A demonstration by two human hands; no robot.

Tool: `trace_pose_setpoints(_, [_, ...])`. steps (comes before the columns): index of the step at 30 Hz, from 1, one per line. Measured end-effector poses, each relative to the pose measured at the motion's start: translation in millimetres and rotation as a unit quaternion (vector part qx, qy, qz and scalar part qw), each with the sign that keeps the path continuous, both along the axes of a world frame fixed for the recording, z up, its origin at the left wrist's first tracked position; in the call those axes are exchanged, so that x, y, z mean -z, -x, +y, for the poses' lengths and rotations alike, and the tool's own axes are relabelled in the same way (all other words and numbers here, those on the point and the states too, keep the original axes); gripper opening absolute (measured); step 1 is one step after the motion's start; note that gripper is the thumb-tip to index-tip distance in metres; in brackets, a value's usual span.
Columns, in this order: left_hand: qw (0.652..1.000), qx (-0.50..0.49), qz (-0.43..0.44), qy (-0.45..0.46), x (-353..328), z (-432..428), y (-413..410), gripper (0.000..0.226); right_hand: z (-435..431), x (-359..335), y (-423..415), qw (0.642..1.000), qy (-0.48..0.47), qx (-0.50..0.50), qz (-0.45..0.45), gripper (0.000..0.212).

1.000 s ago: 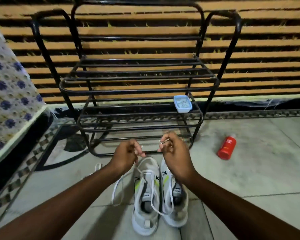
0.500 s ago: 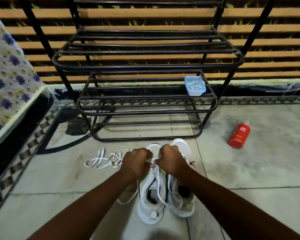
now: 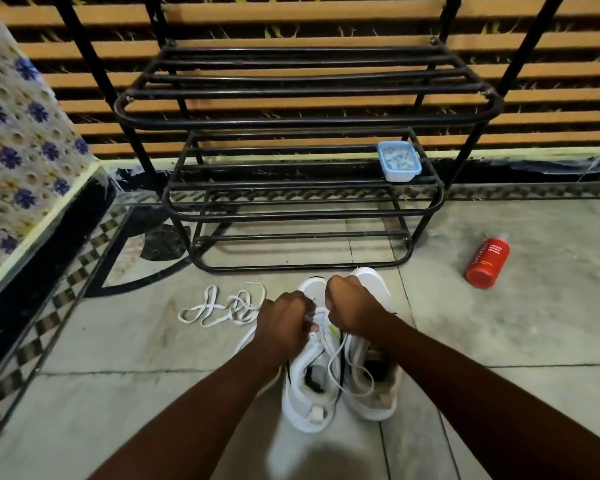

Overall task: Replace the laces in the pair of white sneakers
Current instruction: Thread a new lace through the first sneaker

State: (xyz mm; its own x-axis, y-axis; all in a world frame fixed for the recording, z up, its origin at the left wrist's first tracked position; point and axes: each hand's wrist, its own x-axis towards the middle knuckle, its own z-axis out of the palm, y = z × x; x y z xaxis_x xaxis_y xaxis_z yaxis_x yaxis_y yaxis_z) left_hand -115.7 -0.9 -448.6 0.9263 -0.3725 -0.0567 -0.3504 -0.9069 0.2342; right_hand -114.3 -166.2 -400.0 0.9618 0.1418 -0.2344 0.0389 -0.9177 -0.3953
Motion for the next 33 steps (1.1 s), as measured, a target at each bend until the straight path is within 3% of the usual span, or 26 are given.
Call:
trace_pose_setpoints(26, [1.0, -0.023, 0.018, 0.006, -11.7, -5.9, 4.0, 0.029, -7.2, -17.3, -0.5, 0.999, 0.028, -0.017, 0.01, 0.019])
trace_pose_setpoints(30, [0.999, -0.018, 0.023, 0.039, -10.3, -4.4, 3.6, 0.032, -14.9, -7.9, 7.1, 0.999, -0.035, 0.002, -0.011, 0.011])
trace_pose_setpoints(33, [0.993, -0.042, 0.018, 0.11, -15.7, 3.4, 2.0, 0.026, -23.0, -8.0, 6.5, 0.994, -0.093, 0.033, -0.055, 0.02])
